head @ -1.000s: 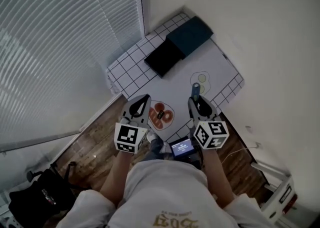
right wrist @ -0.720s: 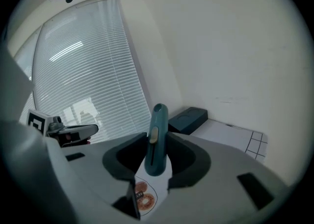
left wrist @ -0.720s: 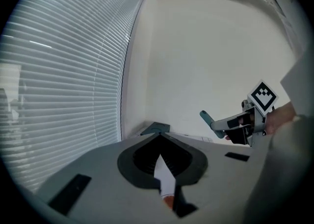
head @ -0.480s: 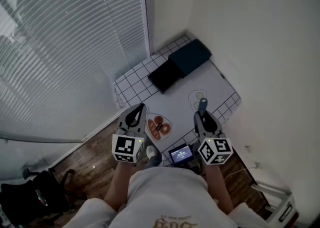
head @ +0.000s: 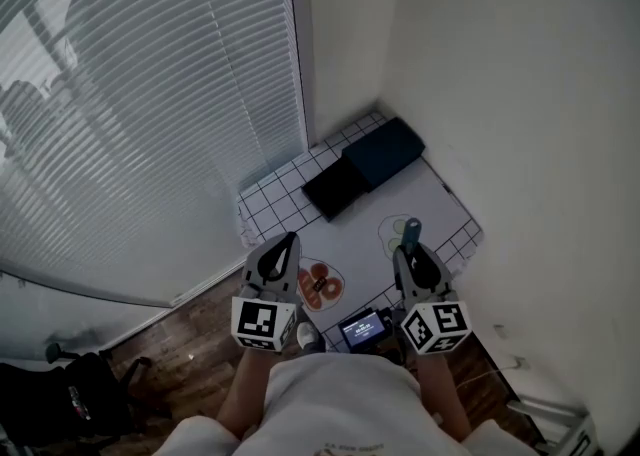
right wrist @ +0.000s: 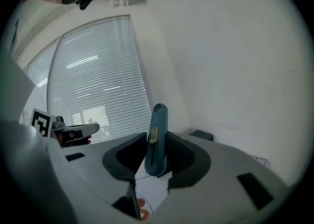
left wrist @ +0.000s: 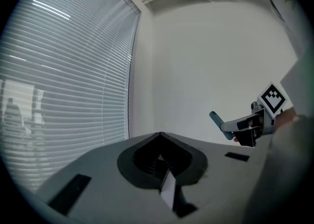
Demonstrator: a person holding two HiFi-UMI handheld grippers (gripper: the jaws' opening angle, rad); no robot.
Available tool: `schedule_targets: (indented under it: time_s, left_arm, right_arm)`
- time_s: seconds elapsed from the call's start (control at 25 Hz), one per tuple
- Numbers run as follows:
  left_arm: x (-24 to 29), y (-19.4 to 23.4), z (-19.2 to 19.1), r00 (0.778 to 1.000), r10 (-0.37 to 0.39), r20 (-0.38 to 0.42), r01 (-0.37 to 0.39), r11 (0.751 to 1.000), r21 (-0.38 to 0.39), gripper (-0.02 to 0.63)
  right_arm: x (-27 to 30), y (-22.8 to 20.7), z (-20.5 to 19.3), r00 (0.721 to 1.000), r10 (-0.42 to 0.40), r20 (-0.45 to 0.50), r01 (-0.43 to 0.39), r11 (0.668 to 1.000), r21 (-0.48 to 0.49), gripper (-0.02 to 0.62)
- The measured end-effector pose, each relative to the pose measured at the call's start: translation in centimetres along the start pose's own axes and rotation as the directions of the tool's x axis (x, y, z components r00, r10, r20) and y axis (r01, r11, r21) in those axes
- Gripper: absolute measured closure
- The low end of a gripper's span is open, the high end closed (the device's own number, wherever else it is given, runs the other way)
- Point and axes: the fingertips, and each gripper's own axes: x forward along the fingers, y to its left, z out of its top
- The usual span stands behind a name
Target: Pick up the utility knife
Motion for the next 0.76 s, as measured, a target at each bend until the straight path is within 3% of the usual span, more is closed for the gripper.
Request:
schedule_targets:
  time_s: [0.76]
  left_arm:
    - [1.1, -0.8, 0.1, 1.0, 0.014, 0.015, -0.014, 1.0, 0.007, 0.598]
  right_arm:
    - [0.7, -1.3, 1.2, 0.999, 0.018, 0.039, -0.018, 1.0, -0.015, 0.462]
